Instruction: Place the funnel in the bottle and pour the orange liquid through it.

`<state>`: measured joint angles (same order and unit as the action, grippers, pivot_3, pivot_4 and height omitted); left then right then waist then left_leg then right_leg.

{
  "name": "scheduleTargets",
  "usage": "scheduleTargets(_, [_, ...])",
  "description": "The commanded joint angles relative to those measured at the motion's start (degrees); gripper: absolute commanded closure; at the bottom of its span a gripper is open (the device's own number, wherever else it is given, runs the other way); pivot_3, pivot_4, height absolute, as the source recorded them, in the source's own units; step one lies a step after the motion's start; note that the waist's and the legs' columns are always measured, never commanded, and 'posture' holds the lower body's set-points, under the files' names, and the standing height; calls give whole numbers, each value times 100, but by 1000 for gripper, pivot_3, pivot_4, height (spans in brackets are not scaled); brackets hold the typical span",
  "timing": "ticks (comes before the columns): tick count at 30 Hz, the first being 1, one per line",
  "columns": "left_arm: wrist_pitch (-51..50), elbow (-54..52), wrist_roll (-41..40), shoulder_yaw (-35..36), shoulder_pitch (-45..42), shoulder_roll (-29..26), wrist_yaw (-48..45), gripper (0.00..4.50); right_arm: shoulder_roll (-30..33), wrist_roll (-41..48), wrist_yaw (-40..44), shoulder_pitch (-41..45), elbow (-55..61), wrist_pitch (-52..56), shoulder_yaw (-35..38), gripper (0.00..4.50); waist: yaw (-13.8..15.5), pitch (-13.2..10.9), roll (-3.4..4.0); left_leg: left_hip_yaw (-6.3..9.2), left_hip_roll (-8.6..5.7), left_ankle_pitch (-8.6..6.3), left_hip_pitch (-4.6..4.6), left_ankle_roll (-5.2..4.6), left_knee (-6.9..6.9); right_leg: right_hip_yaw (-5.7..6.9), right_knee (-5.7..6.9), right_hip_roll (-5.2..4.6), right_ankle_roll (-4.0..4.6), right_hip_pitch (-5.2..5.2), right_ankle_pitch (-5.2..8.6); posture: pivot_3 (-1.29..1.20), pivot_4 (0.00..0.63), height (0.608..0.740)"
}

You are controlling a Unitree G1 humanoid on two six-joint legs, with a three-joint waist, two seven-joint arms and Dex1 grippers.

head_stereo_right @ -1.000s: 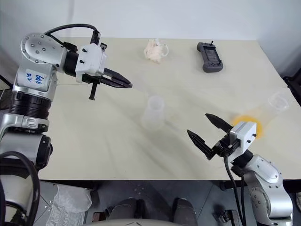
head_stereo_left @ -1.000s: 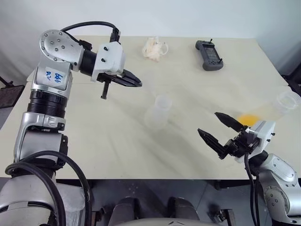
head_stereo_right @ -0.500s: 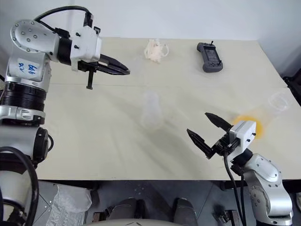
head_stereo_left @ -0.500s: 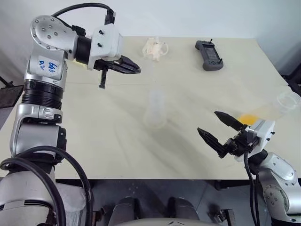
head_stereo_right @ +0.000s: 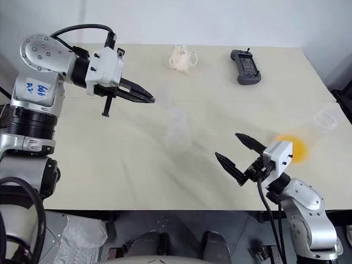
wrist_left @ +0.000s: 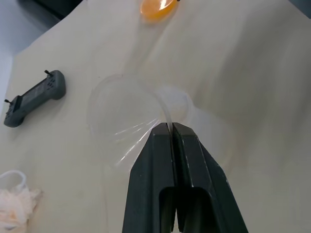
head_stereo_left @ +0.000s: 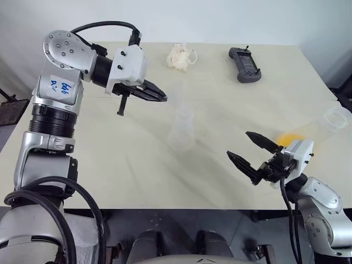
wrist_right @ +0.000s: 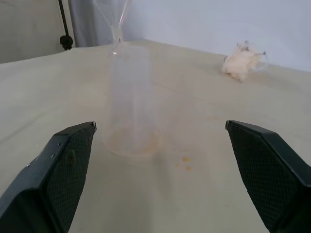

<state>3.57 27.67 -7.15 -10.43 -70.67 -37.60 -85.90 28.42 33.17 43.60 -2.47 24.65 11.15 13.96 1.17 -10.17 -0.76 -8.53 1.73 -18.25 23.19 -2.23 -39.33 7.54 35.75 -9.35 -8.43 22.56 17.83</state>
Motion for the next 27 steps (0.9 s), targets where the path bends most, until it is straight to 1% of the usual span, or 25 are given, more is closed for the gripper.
scheduleTargets(1, [-20,-231,-37,-37,5,40,-104,4286,10,52,-15,41,152,-158,95,0,4,0,0,1,0,0,0,0,0,0,0,0,0,0,0,0,150,740])
scheduleTargets(4, [-84,-260,-121,-25,22,130,-79,3628,10,62,-32,5,196,-148,106,0,6,0,0,1,0,0,0,0,-1,0,0,0,0,0,0,0,150,740])
scheduleTargets(7, [-213,-321,-299,76,92,234,-48,2719,5,68,-65,-51,237,-138,126,0,4,0,0,1,0,0,0,0,-1,0,1,0,0,0,0,0,150,740])
scheduleTargets(8, [-250,-331,-340,105,121,257,-27,2324,7,69,-70,-72,244,-138,131,0,5,0,0,1,0,0,0,0,-1,0,0,0,0,0,0,0,150,740])
scheduleTargets(10, [-393,-361,-498,201,200,306,4,1680,3,93,-111,-118,264,-108,152,0,2,0,0,1,0,0,0,0,-2,0,1,0,0,0,0,0,150,740])
scheduleTargets(12, [-566,-313,-787,453,423,352,90,1012,-7,227,-208,-237,338,-15,289,0,0,1,1,1,1,0,0,0,-2,-1,2,0,0,0,0,0,150,740])
scheduleTargets(15, [-679,-223,-1004,739,722,367,256,21,12,287,-281,-424,424,-7,406,0,0,1,2,4,2,0,-2,0,-2,0,6,0,0,0,0,0,150,740])
scheduleTargets(19, [-708,-210,-1275,1208,1107,433,660,21,-13,316,-392,-655,533,-70,615,0,4,1,2,6,2,0,-1,0,-8,-1,8,0,0,-1,0,0,150,740])
scheduleTargets(23, [-832,-256,-1467,1793,1967,298,1202,21,-188,588,-648,-1189,776,-185,1310,0,6,4,6,8,2,0,-1,0,-12,0,11,-2,0,-3,0,0,150,740])
scheduleTargets(27, [-1106,-792,-1730,2163,2817,364,1687,21,-459,726,-810,-1742,750,-425,1992,0,5,3,5,9,3,0,-2,0,-11,-1,13,-2,0,-4,0,0,150,740])
